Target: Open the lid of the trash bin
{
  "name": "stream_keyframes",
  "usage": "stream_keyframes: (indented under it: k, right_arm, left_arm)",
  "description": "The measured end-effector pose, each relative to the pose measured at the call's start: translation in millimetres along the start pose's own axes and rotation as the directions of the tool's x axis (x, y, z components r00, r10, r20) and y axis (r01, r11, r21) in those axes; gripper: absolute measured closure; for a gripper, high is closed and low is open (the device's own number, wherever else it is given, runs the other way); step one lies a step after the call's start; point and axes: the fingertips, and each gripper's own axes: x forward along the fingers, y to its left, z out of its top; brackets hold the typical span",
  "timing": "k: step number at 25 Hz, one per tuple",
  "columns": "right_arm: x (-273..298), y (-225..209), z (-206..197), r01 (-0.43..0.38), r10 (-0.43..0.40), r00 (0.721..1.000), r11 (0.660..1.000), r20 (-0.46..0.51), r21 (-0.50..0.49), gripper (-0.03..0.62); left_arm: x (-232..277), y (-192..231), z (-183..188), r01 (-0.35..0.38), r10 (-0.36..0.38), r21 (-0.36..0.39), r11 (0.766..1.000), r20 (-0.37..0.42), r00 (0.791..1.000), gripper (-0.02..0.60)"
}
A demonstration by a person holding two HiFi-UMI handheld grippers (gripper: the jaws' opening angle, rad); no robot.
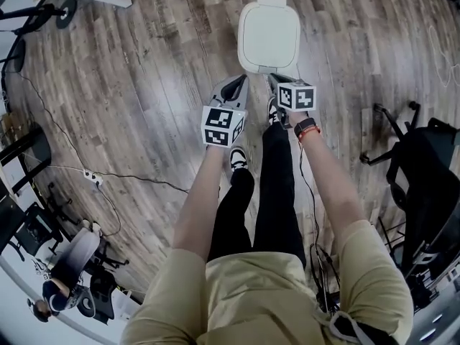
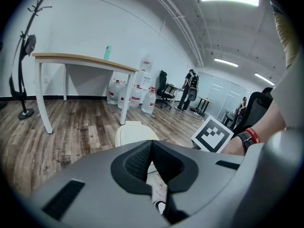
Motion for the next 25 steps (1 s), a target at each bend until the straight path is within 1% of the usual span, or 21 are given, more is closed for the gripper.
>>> stream_keyframes:
  k: [4,9,12,15,19,25]
  right_arm:
    - [27.3,-20.8,-11.0,0.015,-0.015,1.0,1.0,-0.013,0.012,0.592]
    - [51.1,-30.9,-18.9,0.015,-0.015,1.0,1.0,-0.013,0.016,0.592]
    - [56.5,-36.1,-21.2,0.018,-0.017,1.0,1.0,-0.01,0.019,0.592]
    - [59.2,-37.8,-23.3,0.023,-0.022,1.0,1.0,-0.017,0.009,0.589]
    - [62.1,-38.5,-24.5,0.017,-0.016,0.999,1.0,-0.031,0.023,0.583]
    - [67.1,-38.8,-25.8,0.03,-0.03,0.997,0.999,-0.073,-0.012,0.583]
  left_arm:
    - [20.8,5.4,-21.9,0.012,-0.012,-0.001,1.0,-0.011,1.0,0.558]
    - [36.7,15.5,-47.6,0.015,-0.015,-0.024,1.0,-0.019,1.0,0.558]
    - [42.0,20.1,-58.2,0.009,-0.01,-0.02,1.0,-0.04,0.999,0.558]
    - [44.0,23.7,-62.2,0.007,-0.008,-0.015,1.0,-0.034,0.999,0.558]
    - [45.9,25.1,-63.3,0.019,-0.02,-0.025,1.0,-0.028,0.999,0.558]
    - [48.4,27.2,-61.7,0.033,-0.033,-0.035,0.999,-0.027,0.999,0.558]
